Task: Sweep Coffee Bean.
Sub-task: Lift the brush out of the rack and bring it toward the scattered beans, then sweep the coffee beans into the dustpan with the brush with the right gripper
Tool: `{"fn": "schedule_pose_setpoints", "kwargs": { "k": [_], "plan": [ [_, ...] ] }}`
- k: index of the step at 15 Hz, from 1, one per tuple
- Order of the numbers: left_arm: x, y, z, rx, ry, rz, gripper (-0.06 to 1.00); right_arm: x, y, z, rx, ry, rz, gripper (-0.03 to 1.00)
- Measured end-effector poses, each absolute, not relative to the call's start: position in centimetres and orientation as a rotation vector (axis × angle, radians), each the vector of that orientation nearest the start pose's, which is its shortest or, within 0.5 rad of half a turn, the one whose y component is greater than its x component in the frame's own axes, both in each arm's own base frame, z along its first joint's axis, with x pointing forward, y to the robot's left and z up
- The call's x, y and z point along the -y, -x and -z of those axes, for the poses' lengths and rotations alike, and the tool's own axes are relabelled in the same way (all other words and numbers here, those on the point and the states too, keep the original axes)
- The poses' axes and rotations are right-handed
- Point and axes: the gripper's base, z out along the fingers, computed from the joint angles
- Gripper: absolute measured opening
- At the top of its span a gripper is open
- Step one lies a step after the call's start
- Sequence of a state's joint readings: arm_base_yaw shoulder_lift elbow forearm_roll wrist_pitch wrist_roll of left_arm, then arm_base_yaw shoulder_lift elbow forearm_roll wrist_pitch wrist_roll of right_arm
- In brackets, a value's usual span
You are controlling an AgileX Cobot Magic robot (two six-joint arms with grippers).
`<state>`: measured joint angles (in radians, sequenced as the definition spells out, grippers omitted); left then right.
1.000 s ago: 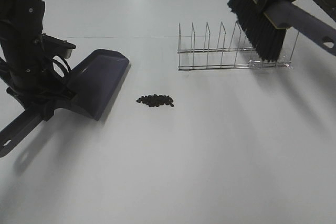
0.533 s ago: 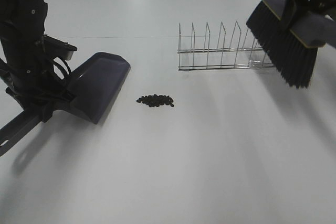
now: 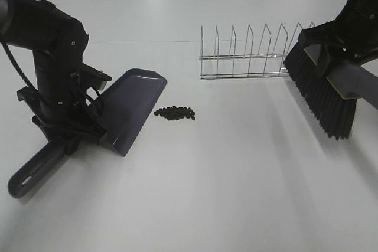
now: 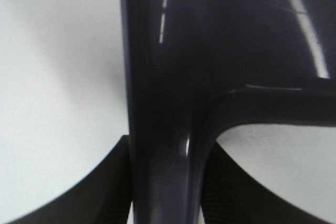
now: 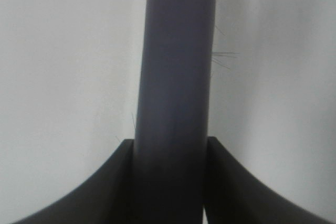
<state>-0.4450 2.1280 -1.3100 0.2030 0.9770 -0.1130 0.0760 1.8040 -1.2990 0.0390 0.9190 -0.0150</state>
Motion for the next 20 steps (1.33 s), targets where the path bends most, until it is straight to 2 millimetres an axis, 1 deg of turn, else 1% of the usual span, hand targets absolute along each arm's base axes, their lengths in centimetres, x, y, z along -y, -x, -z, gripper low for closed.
{"fn": "schedule_pose_setpoints", "kwargs": {
  "k": [1, 2, 4, 5, 8, 9, 10, 12, 13, 16, 20],
  "plan": [
    [14.6, -34.2, -9.8, -3.141, -0.732, -0.313, 0.33, -3.9, -36.1, -21.6, -2.909, 0.160, 0.008, 0.31],
    [14.6, -34.2, -9.8, -3.143, -0.731, -0.312, 0.33, -6.2, -36.0, -20.7, -2.909, 0.271, 0.133, 0.31],
    [14.6, -34.2, -9.8, -3.143, -0.730, -0.311, 0.33, -9.2, -36.4, -19.0, -2.896, 0.403, 0.299, 0.31],
    [14.6, -34.2, -9.8, -3.143, -0.730, -0.311, 0.33, -10.9, -36.6, -18.2, -2.882, 0.472, 0.344, 0.31],
    [14.7, -34.1, -9.8, -3.153, -0.729, -0.292, 0.33, -15.3, -37.4, -16.0, -2.867, 0.631, 0.383, 0.31],
    [14.8, -34.1, -9.8, -3.156, -0.731, -0.281, 0.33, -16.1, -37.4, -15.8, -2.862, 0.654, 0.382, 0.31],
    [14.8, -34.0, -9.8, -3.158, -0.727, -0.276, 0.33, -17.6, -37.6, -15.2, -2.849, 0.698, 0.377, 0.31],
    [14.8, -34.0, -9.8, -3.158, -0.736, -0.270, 0.33, -20.1, -37.8, -14.6, -2.830, 0.746, 0.343, 0.31],
    [14.9, -34.1, -9.7, -3.155, -0.760, -0.262, 0.34, -22.3, -38.1, -14.2, -2.829, 0.792, 0.246, 0.31],
    [15.0, -34.1, -9.5, -3.163, -0.764, -0.260, 0.34, -24.4, -38.7, -14.1, -2.843, 0.801, 0.062, 0.31],
    [15.1, -34.0, -9.3, -3.189, -0.752, -0.240, 0.34, -26.7, -39.8, -14.6, -2.831, 0.695, -0.194, 0.31]
  ]
}}
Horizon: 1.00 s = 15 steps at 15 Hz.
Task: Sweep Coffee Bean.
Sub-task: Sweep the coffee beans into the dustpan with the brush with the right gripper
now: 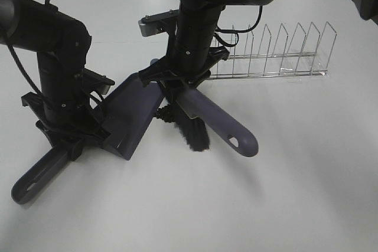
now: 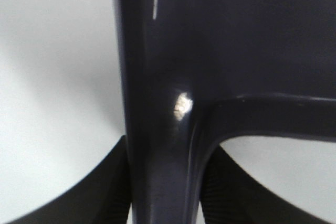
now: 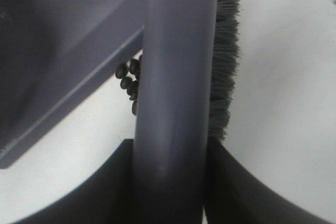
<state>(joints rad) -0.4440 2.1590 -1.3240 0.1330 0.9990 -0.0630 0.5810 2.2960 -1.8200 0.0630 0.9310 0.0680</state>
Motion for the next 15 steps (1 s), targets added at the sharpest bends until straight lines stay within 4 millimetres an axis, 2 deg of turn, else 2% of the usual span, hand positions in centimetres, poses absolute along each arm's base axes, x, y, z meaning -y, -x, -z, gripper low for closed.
{"fn": "schedule_pose_setpoints", "kwargs": {
  "k": [2, 4, 7, 10, 13, 15],
  "plan": [
    [15.1, -34.0, -9.3, -3.193, -0.745, -0.233, 0.34, -27.4, -40.1, -14.6, -2.809, 0.636, -0.294, 0.31],
    [15.1, -34.0, -9.3, -3.195, -0.740, -0.226, 0.34, -28.6, -40.5, -14.9, -2.753, 0.509, -0.474, 0.31],
    [15.2, -34.0, -9.3, -3.198, -0.734, -0.216, 0.34, -28.8, -41.0, -15.2, -2.742, 0.404, -0.600, 0.31],
    [15.2, -34.0, -9.3, -3.197, -0.737, -0.212, 0.34, -28.1, -42.7, -17.5, -2.686, 0.425, -0.656, 0.31],
    [15.2, -34.0, -9.3, -3.197, -0.735, -0.209, 0.34, -27.3, -44.1, -21.8, -2.622, 0.481, -0.663, 0.31],
    [15.2, -34.0, -9.3, -3.197, -0.735, -0.209, 0.34, -26.1, -44.7, -24.5, -2.606, 0.537, -0.579, 0.31]
  ]
}}
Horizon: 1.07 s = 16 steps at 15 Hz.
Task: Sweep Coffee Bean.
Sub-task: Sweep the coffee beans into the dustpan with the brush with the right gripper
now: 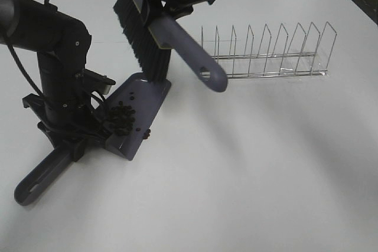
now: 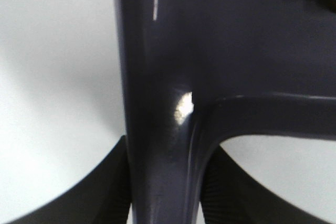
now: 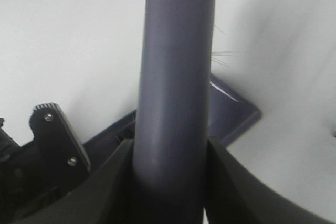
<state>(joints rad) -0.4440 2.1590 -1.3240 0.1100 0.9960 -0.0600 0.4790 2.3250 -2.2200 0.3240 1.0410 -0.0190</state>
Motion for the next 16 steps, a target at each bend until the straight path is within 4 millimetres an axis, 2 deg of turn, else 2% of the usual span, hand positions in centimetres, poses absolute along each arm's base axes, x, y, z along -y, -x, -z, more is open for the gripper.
{"fn": "schedule_pose_setpoints", "kwargs": {
  "k": [1, 2, 3, 6, 8, 11, 14, 15, 16],
  "plan": [
    [15.2, -34.0, -9.3, -3.198, -0.733, -0.210, 0.34, -25.4, -44.7, -25.5, -2.616, 0.581, -0.499, 0.31],
    [15.1, -34.0, -9.3, -3.205, -0.735, -0.219, 0.34, -24.2, -44.5, -26.1, -2.658, 0.635, -0.313, 0.31],
    [14.9, -33.9, -9.4, -3.208, -0.745, -0.245, 0.34, -23.6, -44.6, -26.4, -2.665, 0.618, -0.228, 0.31],
    [14.6, -33.7, -9.3, -3.248, -0.731, -0.307, 0.34, -22.4, -43.8, -26.0, -2.715, 0.562, -0.093, 0.31],
    [14.5, -33.6, -9.3, -3.256, -0.718, -0.317, 0.34, -22.5, -43.0, -24.5, -2.757, 0.588, 0.002, 0.31],
    [14.6, -33.6, -9.3, -3.265, -0.703, -0.295, 0.34, -23.9, -40.7, -20.1, -2.865, 0.615, 0.129, 0.31],
    [15.0, -33.4, -9.2, -3.286, -0.673, -0.222, 0.34, -26.7, -39.3, -16.2, -2.834, 0.574, 0.028, 0.31],
    [15.2, -33.4, -9.2, -3.287, -0.680, -0.179, 0.34, -28.2, -39.4, -14.4, -2.812, 0.508, -0.126, 0.31],
    [15.2, -33.3, -9.2, -3.287, -0.681, -0.173, 0.34, -28.8, -39.6, -14.0, -2.793, 0.468, -0.208, 0.31]
  ]
}}
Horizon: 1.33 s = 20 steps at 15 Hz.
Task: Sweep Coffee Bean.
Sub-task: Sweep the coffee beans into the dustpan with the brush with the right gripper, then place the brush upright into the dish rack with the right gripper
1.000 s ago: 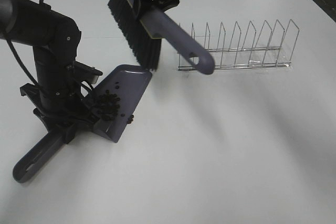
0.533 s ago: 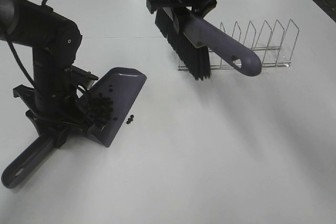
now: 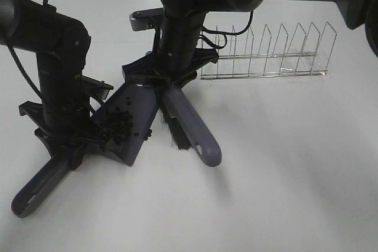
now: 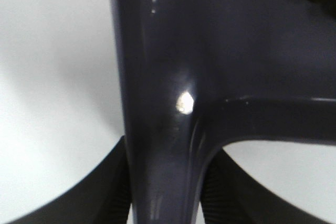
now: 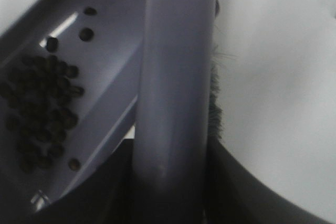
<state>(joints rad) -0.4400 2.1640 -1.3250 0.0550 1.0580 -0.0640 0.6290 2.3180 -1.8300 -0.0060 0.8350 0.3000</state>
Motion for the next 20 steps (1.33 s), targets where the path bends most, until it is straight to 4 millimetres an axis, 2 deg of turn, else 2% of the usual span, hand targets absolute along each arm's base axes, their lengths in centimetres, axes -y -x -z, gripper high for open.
{"fn": "schedule_pose_setpoints", "kwargs": {
  "k": [3, 6, 8, 10, 11, 12, 16, 18, 19, 20],
  "plan": [
    [15.2, -33.3, -9.2, -3.288, -0.678, -0.167, 0.34, -29.8, -40.2, -13.3, -2.744, 0.366, -0.374, 0.31],
    [15.3, -33.3, -9.2, -3.287, -0.675, -0.164, 0.34, -30.1, -41.4, -14.1, -2.684, 0.127, -0.657, 0.31],
    [15.3, -33.3, -9.2, -3.286, -0.682, -0.161, 0.34, -28.7, -43.6, -15.5, -2.612, 0.066, -0.813, 0.31],
    [15.3, -33.3, -9.2, -3.285, -0.687, -0.161, 0.34, -26.9, -45.1, -17.2, -2.548, 0.093, -0.846, 0.31],
    [15.3, -33.3, -9.2, -3.285, -0.687, -0.161, 0.34, -25.5, -45.7, -18.5, -2.519, 0.106, -0.840, 0.31],
    [15.3, -33.4, -9.2, -3.282, -0.692, -0.159, 0.34, -23.6, -45.9, -21.4, -2.478, 0.163, -0.786, 0.31],
    [15.3, -33.4, -9.2, -3.283, -0.689, -0.158, 0.34, -21.8, -44.3, -27.2, -2.401, 0.369, -0.557, 0.31],
    [15.3, -33.4, -9.2, -3.286, -0.674, -0.158, 0.34, -20.4, -43.2, -29.3, -2.420, 0.457, -0.397, 0.31],
    [15.3, -33.4, -9.2, -3.288, -0.664, -0.158, 0.34, -20.1, -42.9, -29.5, -2.441, 0.473, -0.355, 0.31],
    [15.3, -33.3, -9.2, -3.297, -0.609, -0.160, 0.34, -18.9, -42.1, -30.1, -2.522, 0.441, -0.244, 0.31]
  ]
}}
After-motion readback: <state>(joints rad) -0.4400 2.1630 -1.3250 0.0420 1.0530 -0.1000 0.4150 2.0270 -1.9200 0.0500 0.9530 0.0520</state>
